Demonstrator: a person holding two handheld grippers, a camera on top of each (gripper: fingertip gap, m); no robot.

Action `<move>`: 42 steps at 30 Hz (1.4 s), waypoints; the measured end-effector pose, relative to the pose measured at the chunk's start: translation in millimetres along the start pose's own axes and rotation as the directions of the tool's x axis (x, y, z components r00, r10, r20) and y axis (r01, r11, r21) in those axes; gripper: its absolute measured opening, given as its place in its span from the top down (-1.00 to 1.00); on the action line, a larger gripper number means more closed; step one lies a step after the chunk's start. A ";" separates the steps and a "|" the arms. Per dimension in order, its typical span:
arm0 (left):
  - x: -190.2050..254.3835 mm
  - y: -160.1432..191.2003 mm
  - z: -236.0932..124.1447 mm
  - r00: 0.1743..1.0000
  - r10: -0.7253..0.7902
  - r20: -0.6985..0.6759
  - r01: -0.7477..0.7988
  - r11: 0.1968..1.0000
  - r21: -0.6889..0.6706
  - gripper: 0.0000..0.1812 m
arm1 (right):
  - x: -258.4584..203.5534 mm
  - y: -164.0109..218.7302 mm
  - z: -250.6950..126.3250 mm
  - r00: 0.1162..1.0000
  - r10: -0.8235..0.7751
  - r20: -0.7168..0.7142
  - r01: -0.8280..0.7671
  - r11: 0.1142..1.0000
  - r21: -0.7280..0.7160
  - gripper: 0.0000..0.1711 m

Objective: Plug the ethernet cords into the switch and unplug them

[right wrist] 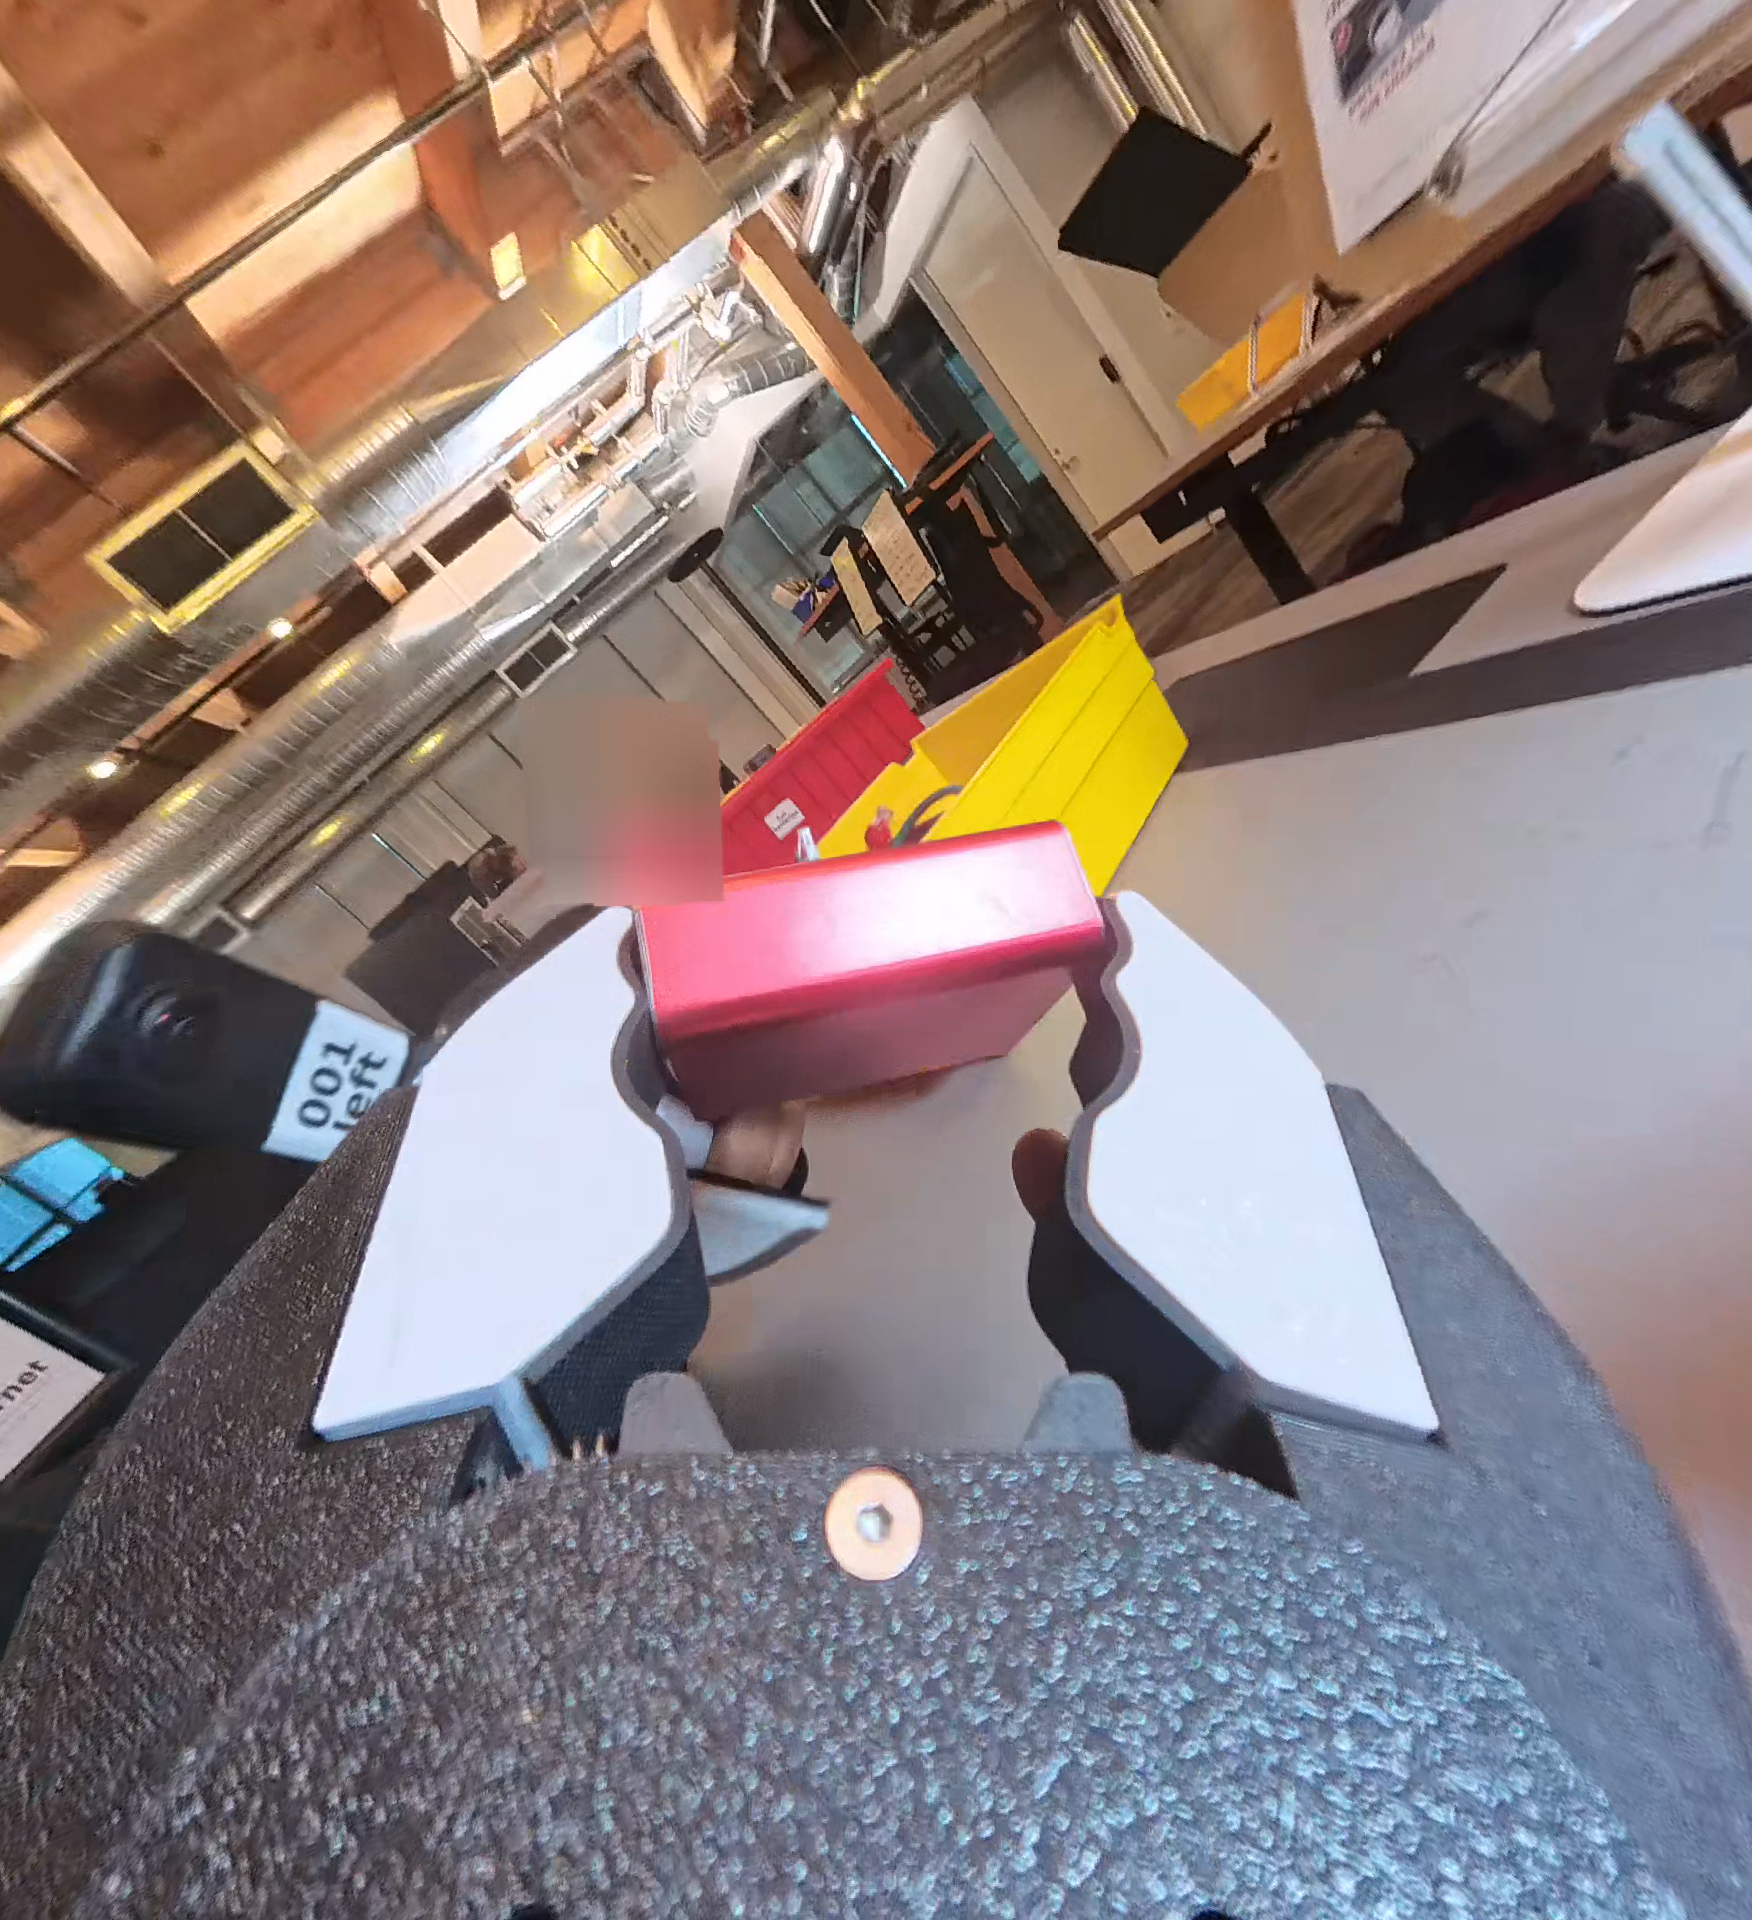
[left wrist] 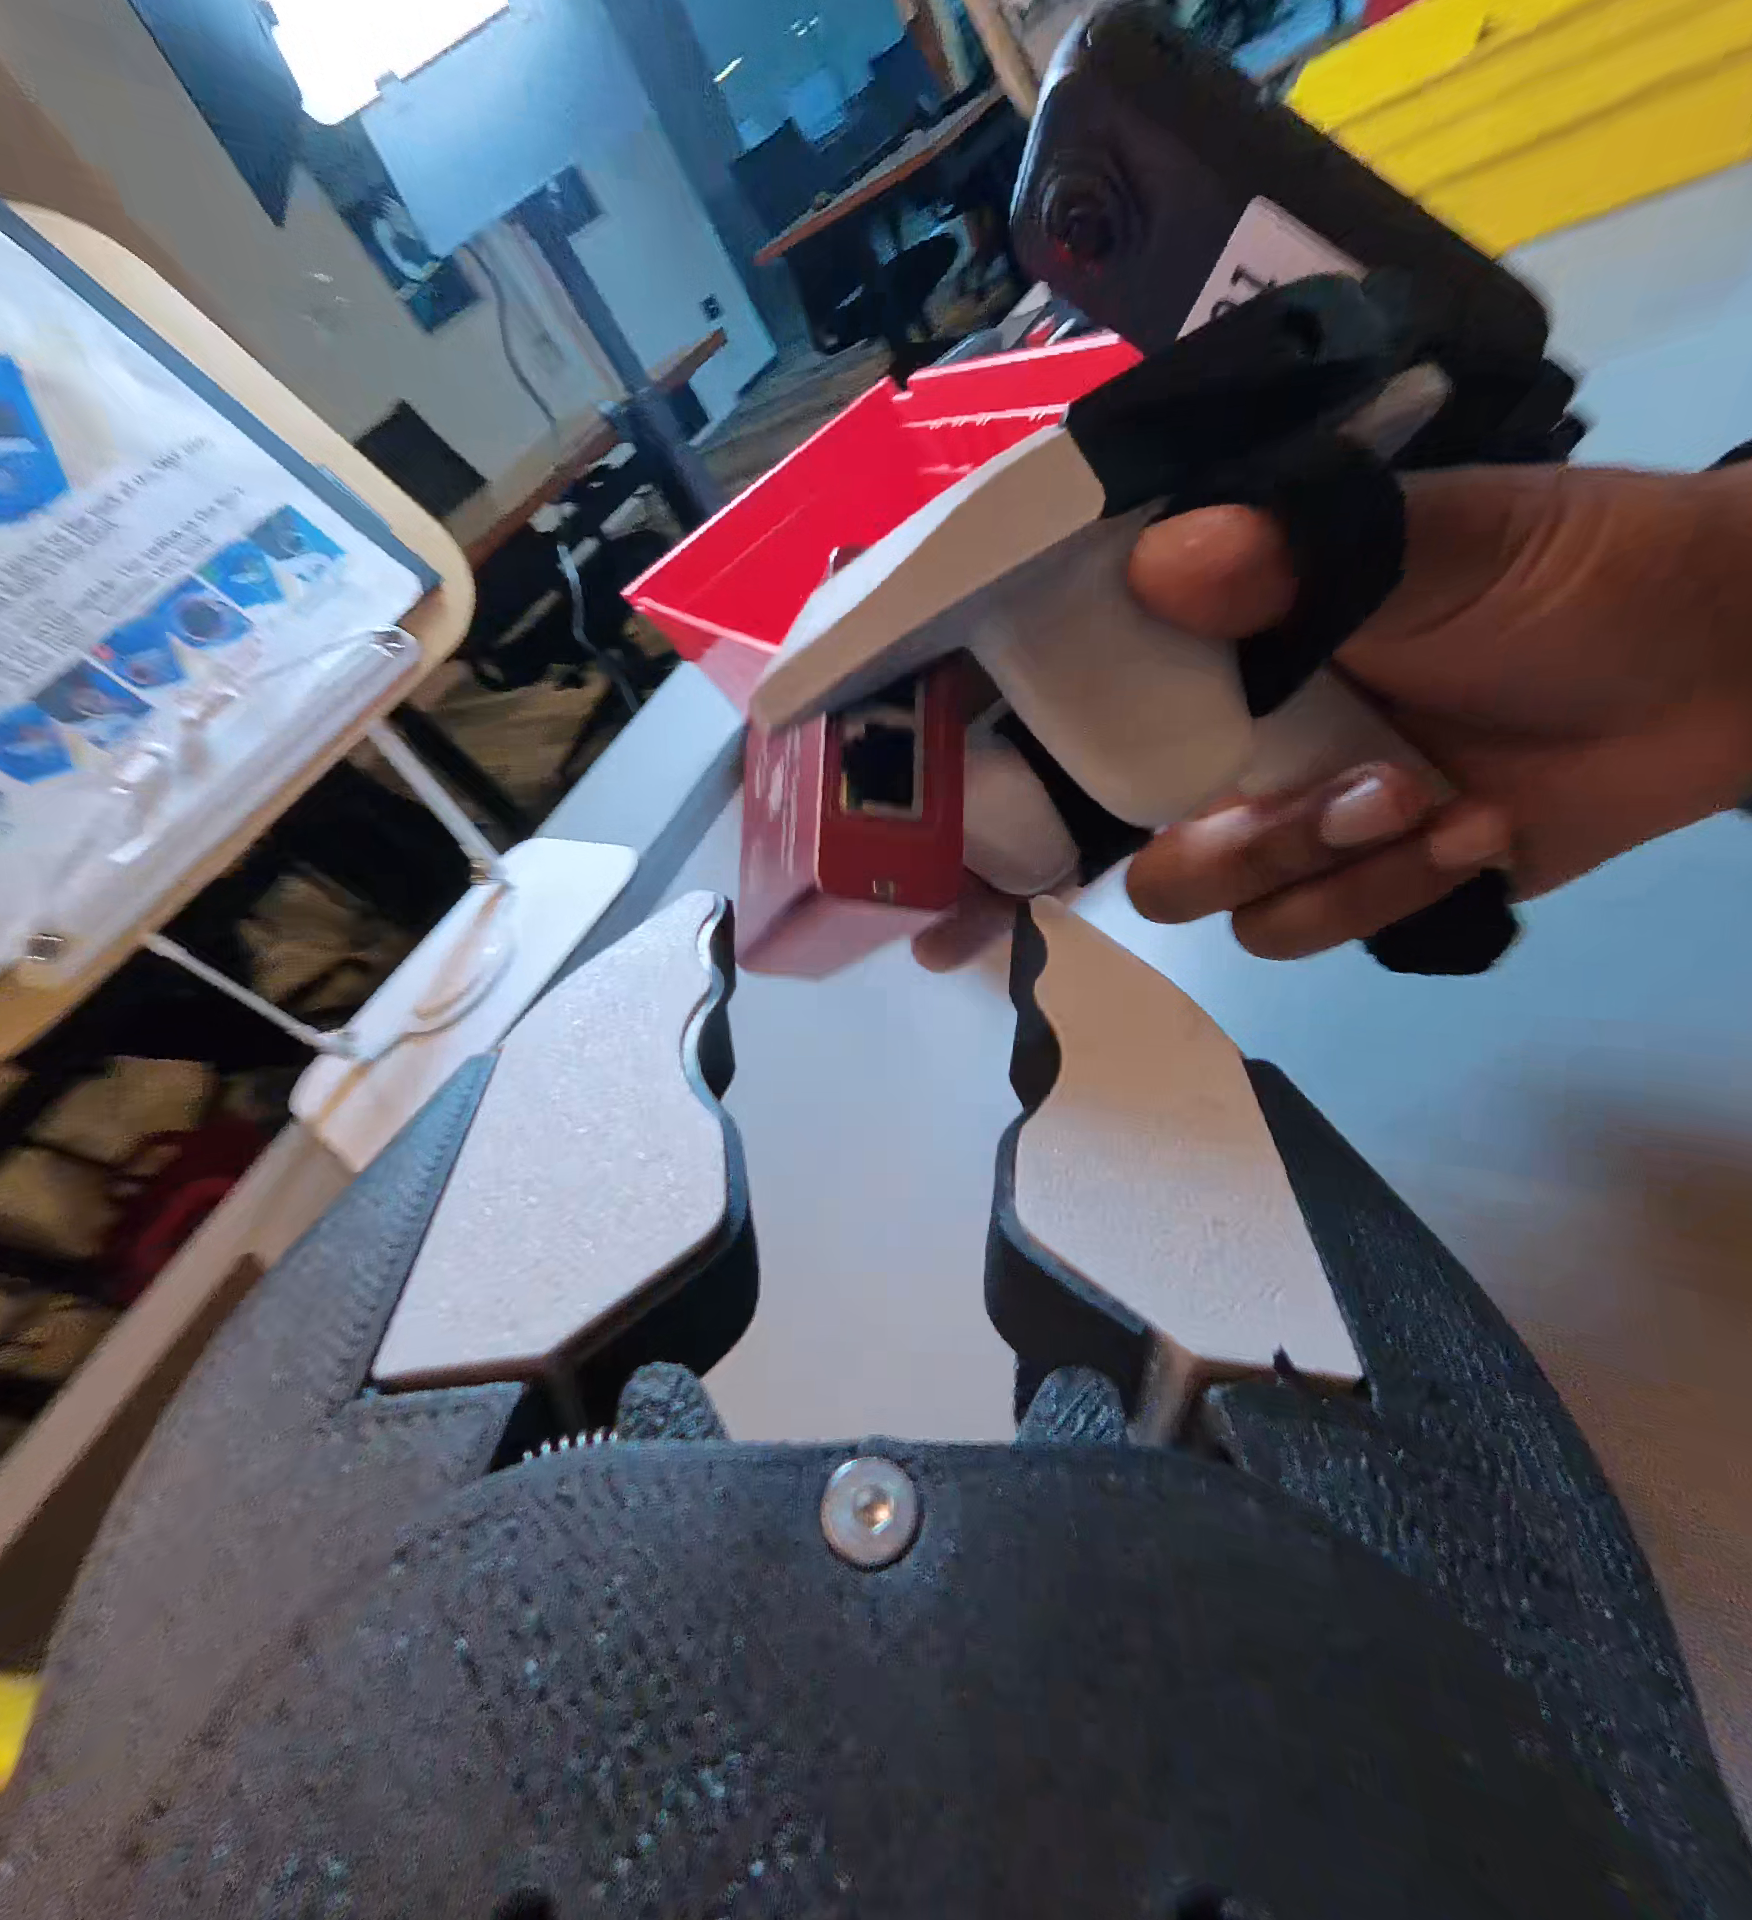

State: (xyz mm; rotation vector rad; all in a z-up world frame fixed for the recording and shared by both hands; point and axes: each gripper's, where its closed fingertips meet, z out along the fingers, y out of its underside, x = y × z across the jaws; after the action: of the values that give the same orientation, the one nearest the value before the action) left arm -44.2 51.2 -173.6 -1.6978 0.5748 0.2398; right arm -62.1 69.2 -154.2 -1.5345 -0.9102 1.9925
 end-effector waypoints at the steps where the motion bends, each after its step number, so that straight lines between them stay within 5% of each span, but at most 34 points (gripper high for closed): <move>1: -3.2 1.3 1.0 0.997 0.051 0.054 -0.050 0.999 -0.017 0.48 | -1.8 6.6 2.8 1.000 -0.008 -0.007 0.007 1.000 -0.022 0.08; 5: -6.3 -2.2 -5.4 0.983 0.156 0.095 -0.156 0.988 -0.003 0.64 | -11.6 14.6 7.3 0.997 -0.075 0.011 0.075 0.995 -0.058 0.08; 9: -16.3 -27.5 -28.3 0.985 -0.146 -0.095 0.163 0.965 0.207 0.70 | -47.0 1.8 -0.9 0.958 -0.185 0.219 0.194 0.981 -0.021 0.17; 14: -16.3 -58.4 -65.5 0.725 -0.381 -0.573 0.630 0.702 0.331 0.70 | -69.3 13.9 -5.4 0.847 -0.447 0.288 0.476 0.879 -0.037 0.11; 19: 4.3 -59.7 -63.7 0.561 -0.376 -0.738 0.750 0.608 0.260 0.70 | -85.8 23.0 -7.5 0.752 -0.595 0.284 0.621 0.783 -0.003 0.66; 24: -3.1 -44.8 -55.0 0.630 -0.421 -0.653 0.691 0.688 0.222 0.66 | -77.9 16.3 -12.8 0.675 -0.697 0.242 0.724 0.689 -0.033 0.68; 29: 7.9 -31.5 -53.8 0.764 -0.307 -0.567 0.485 0.853 0.192 0.61 | -76.4 33.6 -12.9 0.574 -0.772 0.274 0.815 0.571 -0.099 0.69; 36: 11.9 -37.4 -64.0 0.729 -0.272 -0.628 0.498 0.841 0.213 0.69 | -81.5 36.4 -15.0 0.595 -0.739 0.317 0.795 0.598 -0.099 0.62; 42: 25.3 -32.9 -61.3 0.697 -0.261 -0.668 0.483 0.859 0.169 0.70 | -76.8 50.9 -15.4 0.549 -0.759 0.350 0.834 0.525 -0.168 0.62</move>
State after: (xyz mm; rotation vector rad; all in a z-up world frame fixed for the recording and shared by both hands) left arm -15.8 -10.3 -143.9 -1.4929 0.6808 -0.7316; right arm -24.8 -15.8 -143.8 -0.7130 -1.7311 1.3455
